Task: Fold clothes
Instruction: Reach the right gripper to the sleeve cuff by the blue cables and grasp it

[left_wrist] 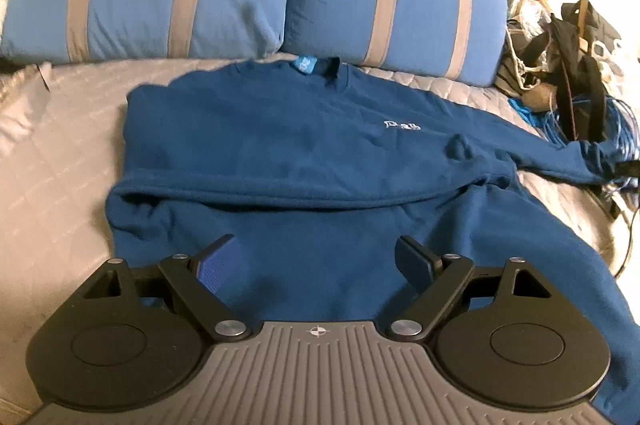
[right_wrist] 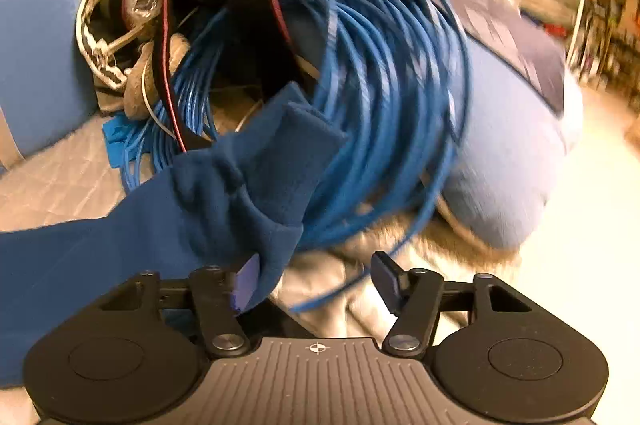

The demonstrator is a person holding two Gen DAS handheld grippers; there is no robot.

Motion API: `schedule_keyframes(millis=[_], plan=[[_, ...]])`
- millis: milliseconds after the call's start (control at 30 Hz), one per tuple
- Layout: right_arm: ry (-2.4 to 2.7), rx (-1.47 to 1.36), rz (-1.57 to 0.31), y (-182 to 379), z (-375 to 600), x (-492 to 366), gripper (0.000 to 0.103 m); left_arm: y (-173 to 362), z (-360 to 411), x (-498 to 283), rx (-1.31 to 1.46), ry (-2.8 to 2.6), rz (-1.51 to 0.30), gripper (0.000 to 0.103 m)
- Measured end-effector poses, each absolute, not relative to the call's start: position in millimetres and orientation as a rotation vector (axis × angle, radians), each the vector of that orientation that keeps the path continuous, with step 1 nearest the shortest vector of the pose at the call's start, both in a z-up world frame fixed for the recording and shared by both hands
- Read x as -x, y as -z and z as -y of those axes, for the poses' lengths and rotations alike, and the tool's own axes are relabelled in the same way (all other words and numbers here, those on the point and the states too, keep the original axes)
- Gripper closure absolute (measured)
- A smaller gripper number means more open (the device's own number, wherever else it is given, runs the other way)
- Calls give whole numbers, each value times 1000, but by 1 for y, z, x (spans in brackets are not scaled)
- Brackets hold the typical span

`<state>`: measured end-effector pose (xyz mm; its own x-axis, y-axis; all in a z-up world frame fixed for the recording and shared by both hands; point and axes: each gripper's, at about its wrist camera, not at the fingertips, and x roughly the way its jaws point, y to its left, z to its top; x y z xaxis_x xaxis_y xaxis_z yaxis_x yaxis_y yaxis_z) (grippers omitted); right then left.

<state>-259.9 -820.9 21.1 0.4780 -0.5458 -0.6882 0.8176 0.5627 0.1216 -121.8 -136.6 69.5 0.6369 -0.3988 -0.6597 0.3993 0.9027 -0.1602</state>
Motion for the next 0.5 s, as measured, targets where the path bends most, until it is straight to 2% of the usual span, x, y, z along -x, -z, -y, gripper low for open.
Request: schedule_keyframes(millis=[100, 267, 433, 467, 500], plan=[[808, -604, -576, -19, 825, 283, 49, -69, 134, 120, 27, 467, -759, 17], [744, -776, -485, -15, 837, 302, 52, -67, 128, 116, 73, 474, -774, 17], [730, -812, -465, -16, 837, 296, 57, -65, 127, 115, 98, 468, -789, 17], [728, -817, -461, -16, 837, 294, 61, -65, 127, 115, 94, 468, -792, 17], [726, -822, -458, -17, 837, 293, 70, -65, 129, 116, 86, 469, -793, 17]])
